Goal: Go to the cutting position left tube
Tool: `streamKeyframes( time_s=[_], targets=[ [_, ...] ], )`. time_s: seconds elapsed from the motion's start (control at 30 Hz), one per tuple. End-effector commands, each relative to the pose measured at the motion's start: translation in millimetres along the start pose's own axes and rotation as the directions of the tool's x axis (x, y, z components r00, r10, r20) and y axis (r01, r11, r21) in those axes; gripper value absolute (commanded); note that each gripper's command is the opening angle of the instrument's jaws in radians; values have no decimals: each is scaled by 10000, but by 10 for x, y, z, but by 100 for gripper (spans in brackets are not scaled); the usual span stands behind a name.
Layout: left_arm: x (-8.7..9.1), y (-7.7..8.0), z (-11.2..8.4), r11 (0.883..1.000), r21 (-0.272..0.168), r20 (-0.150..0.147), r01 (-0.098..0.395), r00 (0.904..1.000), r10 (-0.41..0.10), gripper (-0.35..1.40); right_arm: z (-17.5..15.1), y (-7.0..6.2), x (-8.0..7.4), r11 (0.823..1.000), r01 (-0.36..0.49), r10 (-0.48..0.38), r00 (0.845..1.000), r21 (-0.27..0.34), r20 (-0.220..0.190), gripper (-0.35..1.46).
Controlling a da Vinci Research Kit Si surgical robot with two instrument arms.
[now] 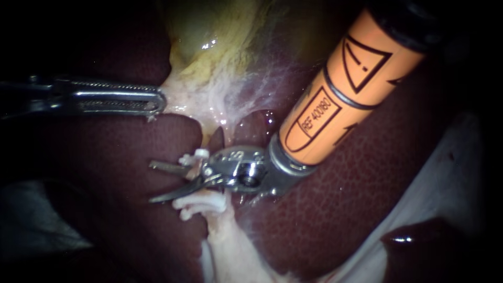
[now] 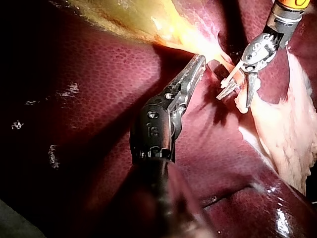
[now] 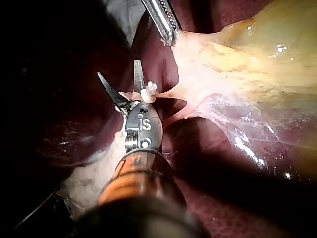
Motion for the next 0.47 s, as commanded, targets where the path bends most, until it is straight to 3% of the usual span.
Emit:
streamKeyframes(
  time_s=[0.03,0.47],
  targets=[
    [0,0,0,10000,-7,0,-3,10000,3,-35,0,0,0,10000,1,-1,10000,4,5,137],
    [0,0,1,10000,-6,-1,-4,10000,4,-35,0,1,-4,9990,-450,450,9990,5,12,137]
  ],
)
